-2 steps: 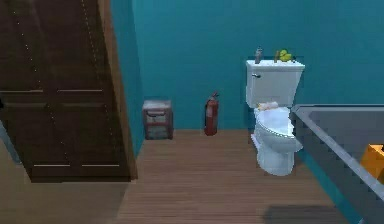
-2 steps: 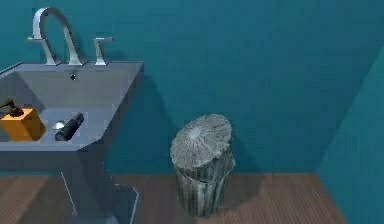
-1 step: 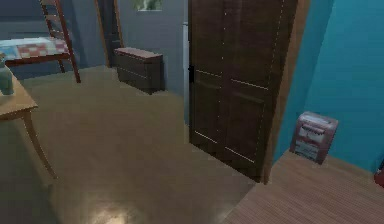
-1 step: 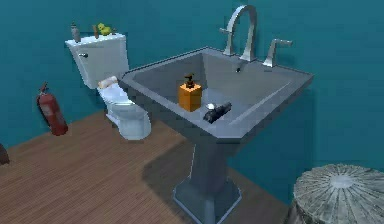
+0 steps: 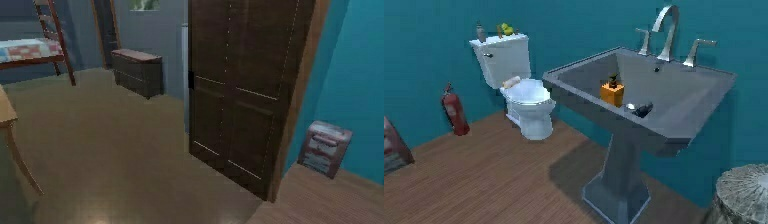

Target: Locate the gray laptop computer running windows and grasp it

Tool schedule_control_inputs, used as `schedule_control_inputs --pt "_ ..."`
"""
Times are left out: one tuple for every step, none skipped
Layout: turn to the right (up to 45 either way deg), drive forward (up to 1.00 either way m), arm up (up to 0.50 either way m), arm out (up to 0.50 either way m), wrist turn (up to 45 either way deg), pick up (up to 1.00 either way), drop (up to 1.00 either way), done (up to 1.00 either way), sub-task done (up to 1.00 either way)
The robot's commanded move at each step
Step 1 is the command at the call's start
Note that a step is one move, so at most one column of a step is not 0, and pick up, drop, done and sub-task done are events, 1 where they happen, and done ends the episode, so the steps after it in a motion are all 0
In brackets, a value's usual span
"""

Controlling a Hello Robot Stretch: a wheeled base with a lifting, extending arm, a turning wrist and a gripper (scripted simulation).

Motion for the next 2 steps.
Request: schedule_control_inputs --pt "-27.0 0.0 0.0 0.0 0.0 0.0 0.0 0.0 0.0" --pt "0.0 1.0 0.0 0.0 0.0 0.0 0.0 0.0 0.0"
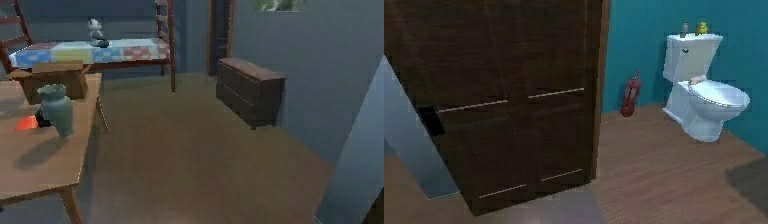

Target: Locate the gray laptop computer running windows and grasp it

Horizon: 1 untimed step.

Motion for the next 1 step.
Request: schedule_control_inputs --pt "0.0 1.0 0.0 0.0 0.0 0.0 0.0 0.0 0.0"
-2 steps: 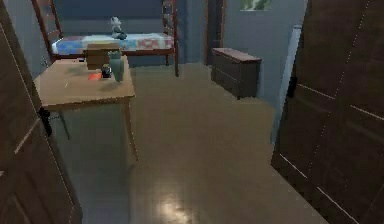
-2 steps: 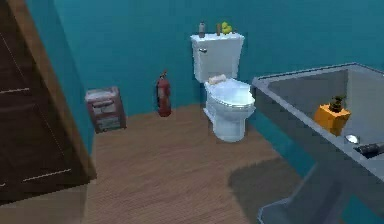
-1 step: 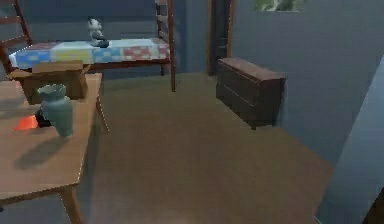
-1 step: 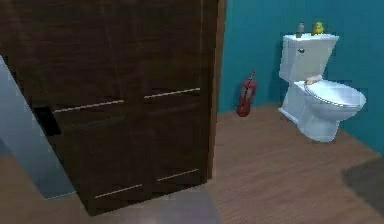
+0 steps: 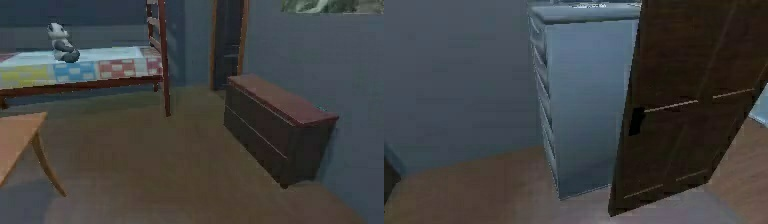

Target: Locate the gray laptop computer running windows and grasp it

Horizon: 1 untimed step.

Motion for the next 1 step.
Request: schedule_control_inputs --pt "0.0 1.0 0.0 0.0 0.0 0.0 0.0 0.0 0.0"
